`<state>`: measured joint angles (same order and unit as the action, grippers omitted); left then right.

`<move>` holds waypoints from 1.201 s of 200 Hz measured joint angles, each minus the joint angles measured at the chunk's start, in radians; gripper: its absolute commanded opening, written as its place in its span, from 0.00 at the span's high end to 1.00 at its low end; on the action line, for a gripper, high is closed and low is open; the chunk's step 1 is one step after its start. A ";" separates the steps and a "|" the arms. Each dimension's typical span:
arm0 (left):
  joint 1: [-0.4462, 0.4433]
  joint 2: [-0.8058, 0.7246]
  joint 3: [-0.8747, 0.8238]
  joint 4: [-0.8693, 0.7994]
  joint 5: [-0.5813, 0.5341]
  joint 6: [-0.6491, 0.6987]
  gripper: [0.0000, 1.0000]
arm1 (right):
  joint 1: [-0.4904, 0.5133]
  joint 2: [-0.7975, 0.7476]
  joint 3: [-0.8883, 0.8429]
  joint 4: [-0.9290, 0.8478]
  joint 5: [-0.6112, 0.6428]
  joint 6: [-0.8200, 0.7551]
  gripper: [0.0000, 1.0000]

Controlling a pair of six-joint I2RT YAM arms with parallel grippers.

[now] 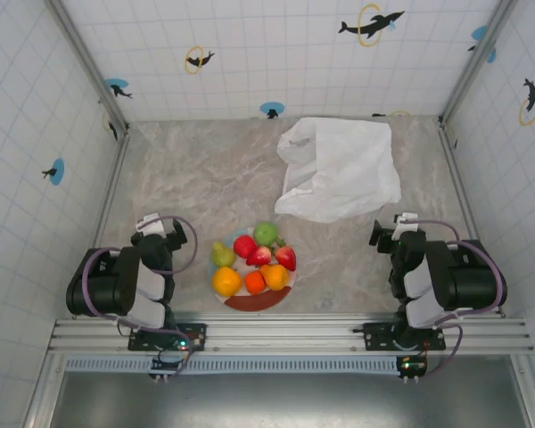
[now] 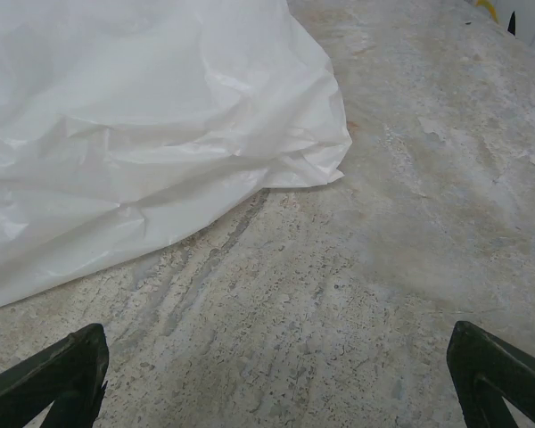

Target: Place the fruits into the plastic bag

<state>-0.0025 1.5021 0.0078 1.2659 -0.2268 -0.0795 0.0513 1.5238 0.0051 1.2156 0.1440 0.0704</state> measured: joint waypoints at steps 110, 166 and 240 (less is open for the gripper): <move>0.000 0.000 0.000 0.000 -0.003 0.000 0.02 | -0.001 0.000 0.000 0.000 -0.007 0.000 0.00; 0.000 0.000 0.000 0.000 -0.003 0.000 0.02 | -0.001 0.000 0.000 0.000 -0.010 0.000 0.00; 0.000 -0.087 0.007 -0.094 -0.052 -0.017 0.02 | 0.007 -0.087 0.000 -0.047 0.055 0.007 0.00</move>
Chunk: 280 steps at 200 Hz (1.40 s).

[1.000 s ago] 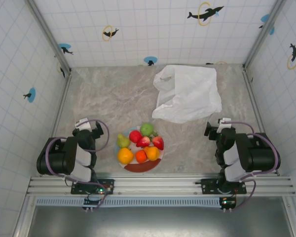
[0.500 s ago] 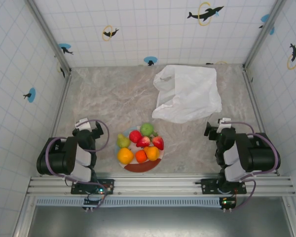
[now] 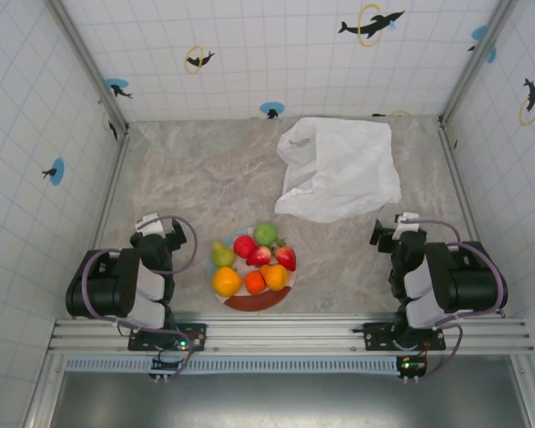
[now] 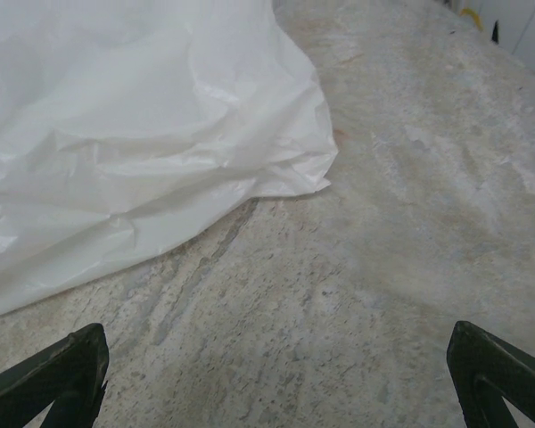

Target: Place the fruits into the plastic bag

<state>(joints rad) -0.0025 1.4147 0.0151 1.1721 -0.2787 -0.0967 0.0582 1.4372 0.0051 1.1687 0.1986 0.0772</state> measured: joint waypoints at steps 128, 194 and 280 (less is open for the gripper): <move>-0.088 -0.437 0.449 -0.837 0.207 -0.594 0.02 | 0.089 -0.525 0.372 -0.781 0.126 0.281 0.00; -0.360 -0.216 0.665 -0.996 0.359 -0.527 0.02 | 0.412 0.024 0.874 -1.052 0.148 0.229 0.03; -0.451 -0.180 0.682 -1.063 0.353 -0.501 0.02 | 0.473 0.602 1.476 -1.373 0.235 0.192 0.25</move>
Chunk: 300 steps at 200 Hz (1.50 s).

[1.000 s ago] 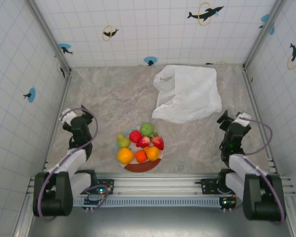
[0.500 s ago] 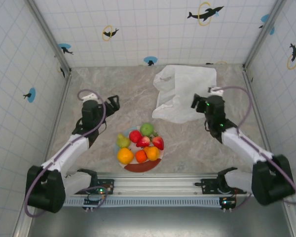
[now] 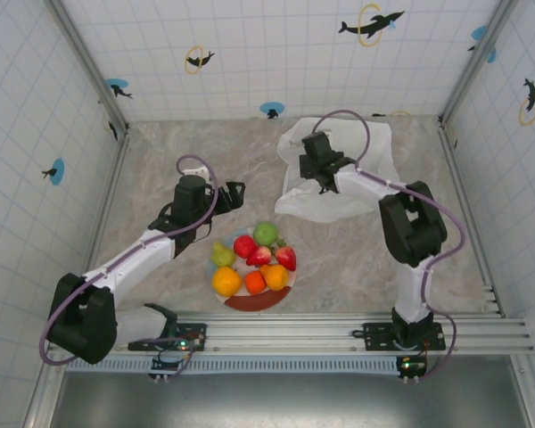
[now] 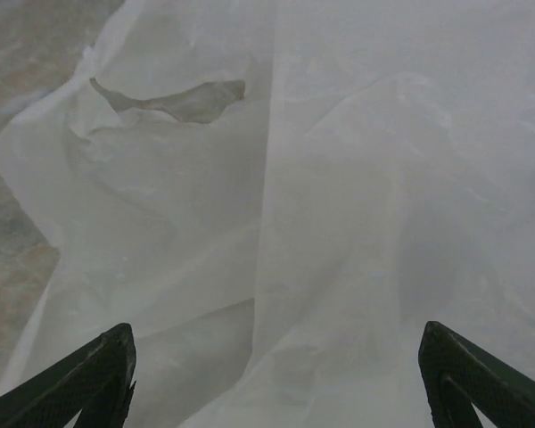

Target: Place the fruits into the plastic bag

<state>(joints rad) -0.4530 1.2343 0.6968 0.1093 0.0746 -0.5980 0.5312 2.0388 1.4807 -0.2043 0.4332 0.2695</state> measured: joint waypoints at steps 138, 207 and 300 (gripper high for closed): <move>-0.005 -0.002 0.000 -0.022 -0.021 0.000 0.02 | -0.068 -0.238 -0.217 -0.132 -0.019 -0.035 1.00; -0.110 0.182 0.130 0.019 0.024 0.024 0.02 | -0.224 -0.751 -0.635 0.109 -0.301 -0.058 1.00; -0.165 0.635 0.489 0.001 0.058 0.422 0.02 | -0.328 -0.808 -0.698 0.183 -0.521 -0.034 1.00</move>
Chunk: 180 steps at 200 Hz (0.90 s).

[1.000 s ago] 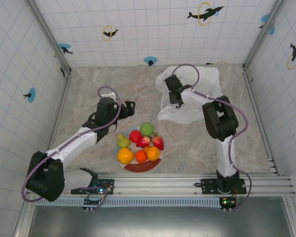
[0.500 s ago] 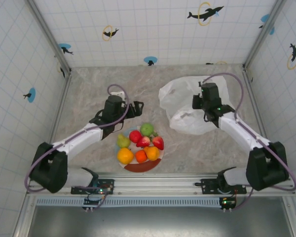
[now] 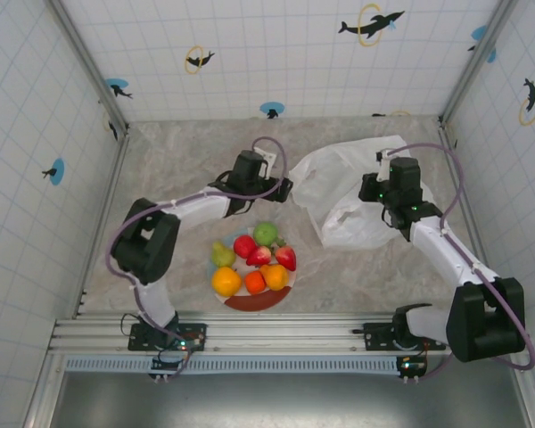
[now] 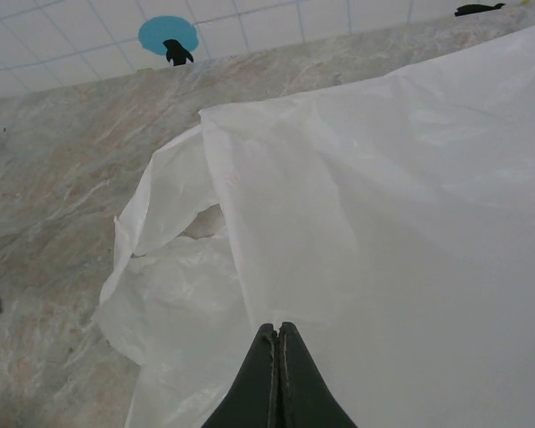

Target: Place the fruits into the plastic bag

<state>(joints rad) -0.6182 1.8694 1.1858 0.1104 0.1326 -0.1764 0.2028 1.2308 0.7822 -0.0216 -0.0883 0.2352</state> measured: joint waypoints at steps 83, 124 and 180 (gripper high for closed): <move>-0.035 0.358 0.354 -0.029 -0.058 0.119 0.41 | -0.007 -0.023 0.000 -0.003 -0.022 -0.019 1.00; -0.035 0.356 0.359 -0.038 0.003 0.123 0.93 | -0.019 -0.102 -0.003 -0.004 0.000 -0.061 1.00; -0.037 0.045 0.184 -0.031 0.187 0.026 1.00 | 0.027 -0.202 -0.087 0.002 0.154 -0.153 0.76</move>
<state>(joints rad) -0.6552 1.9144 1.3697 0.0795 0.3195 -0.1505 0.2295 1.0286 0.6949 -0.0193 0.0658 0.0818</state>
